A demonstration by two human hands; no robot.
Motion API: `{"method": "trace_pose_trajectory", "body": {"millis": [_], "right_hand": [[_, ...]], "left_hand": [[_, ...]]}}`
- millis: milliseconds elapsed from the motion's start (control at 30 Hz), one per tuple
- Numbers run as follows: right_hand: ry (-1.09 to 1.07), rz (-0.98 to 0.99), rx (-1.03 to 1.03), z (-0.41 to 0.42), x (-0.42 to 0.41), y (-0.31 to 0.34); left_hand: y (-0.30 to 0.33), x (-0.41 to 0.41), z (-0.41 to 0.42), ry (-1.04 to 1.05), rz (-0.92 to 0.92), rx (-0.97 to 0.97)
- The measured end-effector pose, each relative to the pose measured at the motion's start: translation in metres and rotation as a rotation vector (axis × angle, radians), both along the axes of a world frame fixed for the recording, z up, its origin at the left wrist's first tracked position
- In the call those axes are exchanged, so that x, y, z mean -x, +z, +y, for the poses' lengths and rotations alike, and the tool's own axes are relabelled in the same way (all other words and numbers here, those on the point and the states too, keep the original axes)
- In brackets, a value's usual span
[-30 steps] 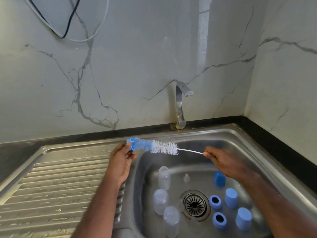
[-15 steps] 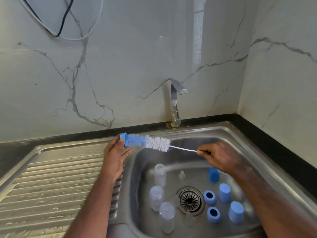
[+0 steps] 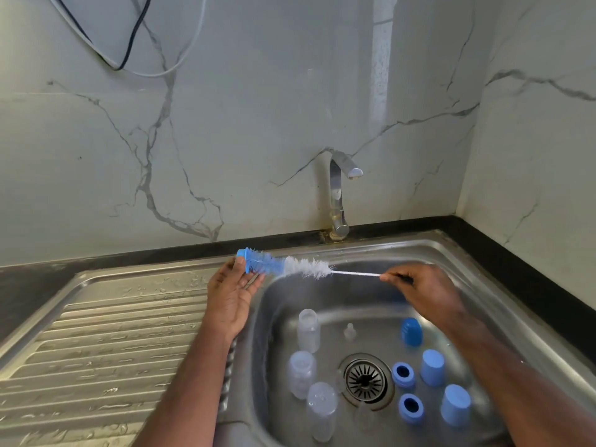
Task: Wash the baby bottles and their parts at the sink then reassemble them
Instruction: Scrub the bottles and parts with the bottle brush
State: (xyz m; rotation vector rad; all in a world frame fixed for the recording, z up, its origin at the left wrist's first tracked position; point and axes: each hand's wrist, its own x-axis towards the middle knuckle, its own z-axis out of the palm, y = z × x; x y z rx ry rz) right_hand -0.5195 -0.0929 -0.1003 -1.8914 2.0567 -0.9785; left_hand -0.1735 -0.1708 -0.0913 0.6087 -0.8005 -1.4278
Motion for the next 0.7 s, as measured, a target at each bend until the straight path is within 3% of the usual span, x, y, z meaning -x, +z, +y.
{"method": "trace_pose_trajectory", "body": {"millis": [133,233,300,500,700], "right_hand": [[0.111,0.098,-0.04,0.005,0.003,0.005],[0.232,0.014,-0.045,0.008,-0.004,0.003],[0.23,-0.04,-0.01,0.005,-0.008,0.002],[0.167,0.01,-0.068,-0.003,-0.005,-0.003],[0.157,0.097,-0.108,0.002,-0.008,0.001]], "left_hand": [[0.005,0.0,-0.001,0.032,0.02,-0.017],[0.004,-0.003,-0.004,0.049,-0.002,-0.033],[0.002,-0.002,-0.003,0.052,-0.02,-0.033],[0.002,-0.005,-0.004,0.052,0.085,-0.07],[0.001,-0.003,-0.005,0.07,0.043,-0.117]]}}
